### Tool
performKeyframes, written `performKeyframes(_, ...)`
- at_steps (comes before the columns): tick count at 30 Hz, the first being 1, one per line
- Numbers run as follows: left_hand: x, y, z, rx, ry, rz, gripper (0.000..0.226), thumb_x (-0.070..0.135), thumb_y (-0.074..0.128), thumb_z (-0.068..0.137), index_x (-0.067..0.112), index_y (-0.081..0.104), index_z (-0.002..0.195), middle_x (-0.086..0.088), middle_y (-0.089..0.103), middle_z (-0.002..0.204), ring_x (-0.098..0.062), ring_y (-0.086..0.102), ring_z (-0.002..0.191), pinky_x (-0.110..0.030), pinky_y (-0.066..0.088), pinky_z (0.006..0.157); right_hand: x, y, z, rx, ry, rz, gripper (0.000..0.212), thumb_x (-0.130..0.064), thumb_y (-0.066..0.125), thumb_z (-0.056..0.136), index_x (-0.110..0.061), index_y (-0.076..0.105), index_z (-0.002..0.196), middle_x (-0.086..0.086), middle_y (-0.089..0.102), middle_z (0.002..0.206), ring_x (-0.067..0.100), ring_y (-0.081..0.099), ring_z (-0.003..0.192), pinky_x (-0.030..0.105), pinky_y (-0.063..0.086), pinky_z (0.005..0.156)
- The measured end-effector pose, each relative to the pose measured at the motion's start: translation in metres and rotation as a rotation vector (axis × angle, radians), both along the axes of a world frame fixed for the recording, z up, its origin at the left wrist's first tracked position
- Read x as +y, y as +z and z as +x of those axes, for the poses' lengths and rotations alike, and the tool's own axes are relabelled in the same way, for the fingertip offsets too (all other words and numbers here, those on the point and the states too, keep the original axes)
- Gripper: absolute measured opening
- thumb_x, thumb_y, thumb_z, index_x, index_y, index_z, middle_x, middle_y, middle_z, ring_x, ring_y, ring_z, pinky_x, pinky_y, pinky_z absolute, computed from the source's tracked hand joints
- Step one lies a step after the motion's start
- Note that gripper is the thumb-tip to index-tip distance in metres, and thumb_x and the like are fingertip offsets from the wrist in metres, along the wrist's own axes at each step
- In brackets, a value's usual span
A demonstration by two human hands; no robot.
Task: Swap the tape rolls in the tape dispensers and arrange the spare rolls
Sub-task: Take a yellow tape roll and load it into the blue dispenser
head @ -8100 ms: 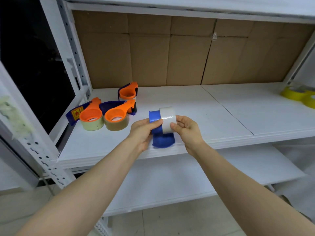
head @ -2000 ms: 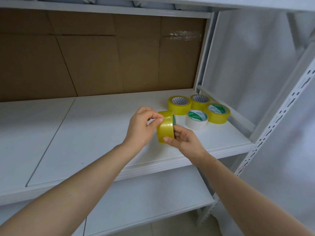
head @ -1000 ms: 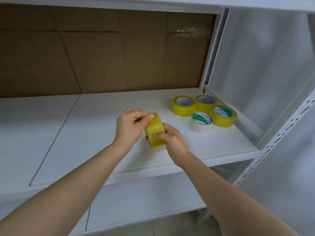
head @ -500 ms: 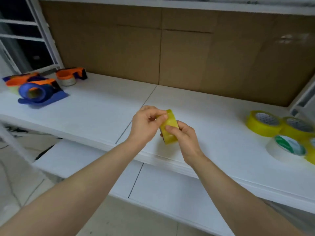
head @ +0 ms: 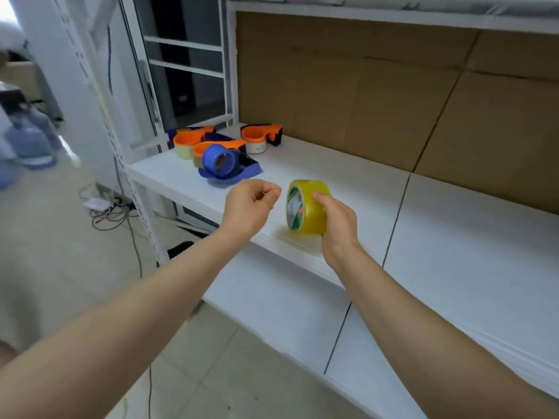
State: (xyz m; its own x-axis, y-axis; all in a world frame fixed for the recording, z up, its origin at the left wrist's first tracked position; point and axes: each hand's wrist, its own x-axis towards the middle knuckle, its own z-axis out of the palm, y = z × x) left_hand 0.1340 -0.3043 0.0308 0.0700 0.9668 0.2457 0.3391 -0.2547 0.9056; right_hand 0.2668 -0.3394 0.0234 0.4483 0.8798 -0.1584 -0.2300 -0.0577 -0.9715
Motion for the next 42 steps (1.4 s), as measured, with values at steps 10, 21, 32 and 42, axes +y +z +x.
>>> performKeyframes(10,0.109,-0.026,-0.072,0.254,0.043,-0.040,0.022,0.005,0.055,0.088,0.009,0.067,0.107,-0.008,0.067,0.108,-0.023,0.060,0.098,-0.024,0.042,0.084,0.083,-0.001,-0.051,0.024,-0.038,-0.040,0.018,-0.025,0.064,0.084,-0.021,0.056,0.070,-0.002,0.058,0.071,0.012,0.053,0.067,0.028,0.044,0.068)
performKeyframes(21,0.237,-0.022,-0.074,0.571,0.150,-0.083,0.057,0.026,0.066,0.082,0.007,0.042,0.130,-0.019,0.043,0.132,-0.038,0.042,0.122,-0.046,0.042,0.097,0.184,-0.006,-0.026,0.137,-0.103,-0.059,0.008,-0.024,0.059,0.088,-0.017,0.057,0.084,-0.003,0.060,0.069,0.012,0.057,0.065,0.028,0.046,0.062)
performKeyframes(32,0.275,0.000,-0.022,-0.169,-0.332,-0.424,0.033,0.017,0.070,0.083,0.010,0.057,0.113,-0.012,0.060,0.111,-0.030,0.060,0.106,-0.041,0.049,0.095,0.215,-0.016,-0.021,0.195,-0.405,-0.038,0.051,-0.033,0.064,0.081,-0.012,0.050,0.125,0.012,0.060,0.108,0.025,0.061,0.086,0.031,0.050,0.067)
performKeyframes(42,0.291,-0.014,-0.019,-0.303,-0.814,-0.634,0.067,-0.015,0.052,0.083,0.003,0.028,0.143,-0.011,0.043,0.136,-0.029,0.048,0.123,-0.039,0.043,0.100,0.210,-0.022,-0.059,0.246,-0.740,0.058,0.028,-0.032,0.054,0.078,-0.013,0.058,0.099,0.012,0.058,0.097,0.026,0.057,0.083,0.030,0.047,0.064)
